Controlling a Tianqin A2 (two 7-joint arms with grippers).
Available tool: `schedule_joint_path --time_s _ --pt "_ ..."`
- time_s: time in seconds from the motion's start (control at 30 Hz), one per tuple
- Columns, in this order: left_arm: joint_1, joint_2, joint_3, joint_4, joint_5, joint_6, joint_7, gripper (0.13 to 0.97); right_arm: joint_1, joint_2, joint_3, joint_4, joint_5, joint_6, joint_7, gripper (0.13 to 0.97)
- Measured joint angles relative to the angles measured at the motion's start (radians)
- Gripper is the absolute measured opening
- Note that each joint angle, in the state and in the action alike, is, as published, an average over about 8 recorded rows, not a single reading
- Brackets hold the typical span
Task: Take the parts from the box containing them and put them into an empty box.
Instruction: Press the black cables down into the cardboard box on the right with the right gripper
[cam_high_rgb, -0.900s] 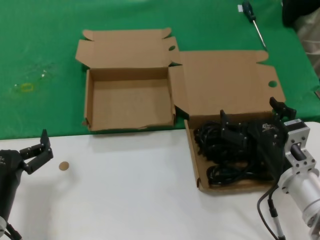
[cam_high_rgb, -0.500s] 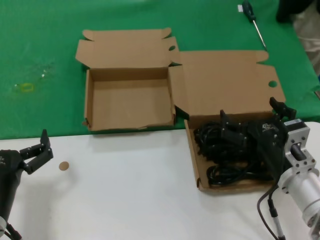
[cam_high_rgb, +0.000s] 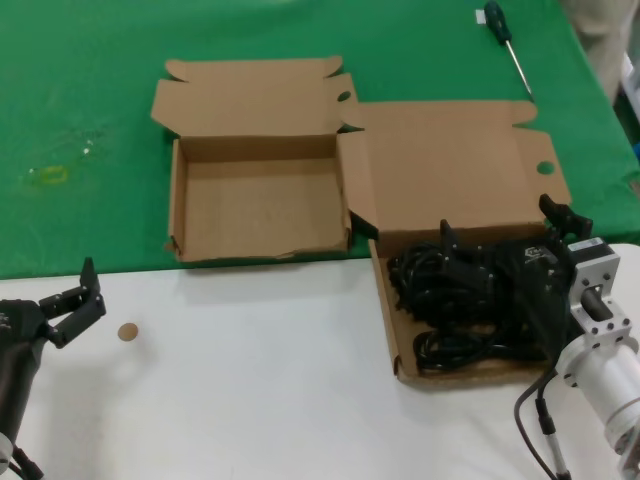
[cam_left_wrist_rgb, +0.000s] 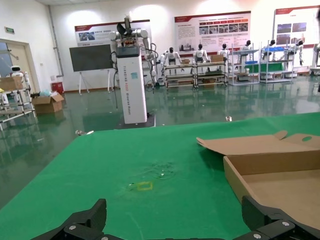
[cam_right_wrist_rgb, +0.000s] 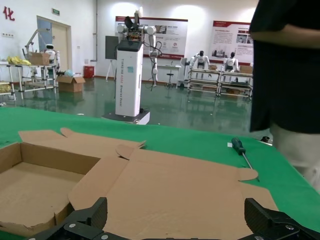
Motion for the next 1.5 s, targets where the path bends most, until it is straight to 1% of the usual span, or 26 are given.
schedule_joint_path --time_s 0.1,0.37,0.5,0.6,0.77,0.8,0.93,1.03,1.07,1.1,1.2,1.37,1.5 --pt "0.000 0.000 0.000 0.000 0.000 0.000 0.000 0.950 0.000 0.000 0.000 0.000 0.000 0.000 0.000 0.966" --pt "0.000 0.000 0.000 0.000 0.000 0.000 0.000 0.865 0.003 0.009 -0.009 0.003 0.005 0.009 0.004 0.966" --pt "0.000 0.000 0.000 0.000 0.000 0.000 0.000 0.865 0.005 0.036 -0.030 0.014 0.018 0.026 0.013 0.966" --pt "0.000 0.000 0.000 0.000 0.000 0.000 0.000 0.806 0.005 0.077 -0.056 0.029 0.041 0.045 0.020 0.966" --pt "0.000 0.000 0.000 0.000 0.000 0.000 0.000 0.708 0.006 0.196 -0.123 0.058 0.118 0.090 0.028 0.966" --pt "0.000 0.000 0.000 0.000 0.000 0.000 0.000 0.708 0.007 0.227 -0.138 0.063 0.136 0.098 0.029 0.966" --pt "0.000 0.000 0.000 0.000 0.000 0.000 0.000 0.597 0.020 0.360 -0.193 0.080 0.204 0.116 0.036 0.966" --pt "0.000 0.000 0.000 0.000 0.000 0.000 0.000 0.514 0.037 0.465 -0.232 0.087 0.240 0.100 0.054 0.966" --pt "0.000 0.000 0.000 0.000 0.000 0.000 0.000 0.487 0.044 0.500 -0.244 0.087 0.248 0.089 0.063 0.966" --pt "0.000 0.000 0.000 0.000 0.000 0.000 0.000 0.487 0.052 0.532 -0.256 0.086 0.253 0.075 0.072 0.966" --pt "0.000 0.000 0.000 0.000 0.000 0.000 0.000 0.418 0.078 0.618 -0.285 0.076 0.248 0.016 0.100 0.966" --pt "0.000 0.000 0.000 0.000 0.000 0.000 0.000 0.303 0.122 0.720 -0.318 0.048 0.196 -0.121 0.134 0.966" --pt "0.000 0.000 0.000 0.000 0.000 0.000 0.000 0.303 0.147 0.769 -0.326 0.038 0.142 -0.242 0.140 0.966"
